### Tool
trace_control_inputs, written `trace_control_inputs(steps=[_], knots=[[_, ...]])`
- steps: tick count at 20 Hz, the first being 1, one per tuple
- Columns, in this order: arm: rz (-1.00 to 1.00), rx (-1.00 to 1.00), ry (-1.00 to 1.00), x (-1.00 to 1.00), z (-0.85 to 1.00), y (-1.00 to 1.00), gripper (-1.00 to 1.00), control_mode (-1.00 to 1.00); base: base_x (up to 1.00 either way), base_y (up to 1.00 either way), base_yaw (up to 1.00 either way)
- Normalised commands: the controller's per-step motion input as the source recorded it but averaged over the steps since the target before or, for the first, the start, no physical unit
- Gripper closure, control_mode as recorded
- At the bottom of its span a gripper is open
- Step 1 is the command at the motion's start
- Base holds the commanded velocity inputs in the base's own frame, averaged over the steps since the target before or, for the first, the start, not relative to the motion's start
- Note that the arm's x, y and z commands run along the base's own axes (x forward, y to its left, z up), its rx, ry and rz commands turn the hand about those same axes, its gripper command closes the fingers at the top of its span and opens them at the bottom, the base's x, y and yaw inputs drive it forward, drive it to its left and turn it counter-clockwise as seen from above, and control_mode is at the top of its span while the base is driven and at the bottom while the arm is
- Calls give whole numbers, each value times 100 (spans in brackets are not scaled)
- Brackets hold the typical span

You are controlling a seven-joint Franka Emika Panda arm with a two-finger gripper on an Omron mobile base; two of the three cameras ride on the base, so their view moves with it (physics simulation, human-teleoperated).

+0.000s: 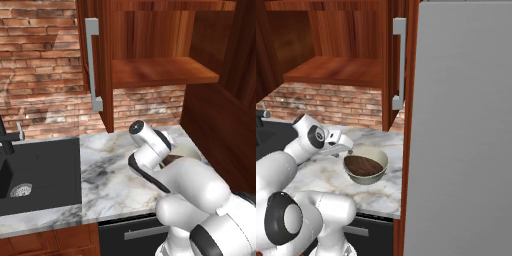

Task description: Pick up the bowls on the counter and stack them on top of one another in the open cabinet. Place the smaller bowl on top of the larger bowl.

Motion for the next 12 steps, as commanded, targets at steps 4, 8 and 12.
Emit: trace_control_inputs(steps=[4, 8, 12], knots=[[0, 0, 0, 9, -4, 0, -100, -100, 0, 0, 0], [0, 0, 0, 8, -5, 0, -100, -100, 0, 0, 0], [0, 0, 0, 12, -9, 0, -100, -100, 0, 0, 0]])
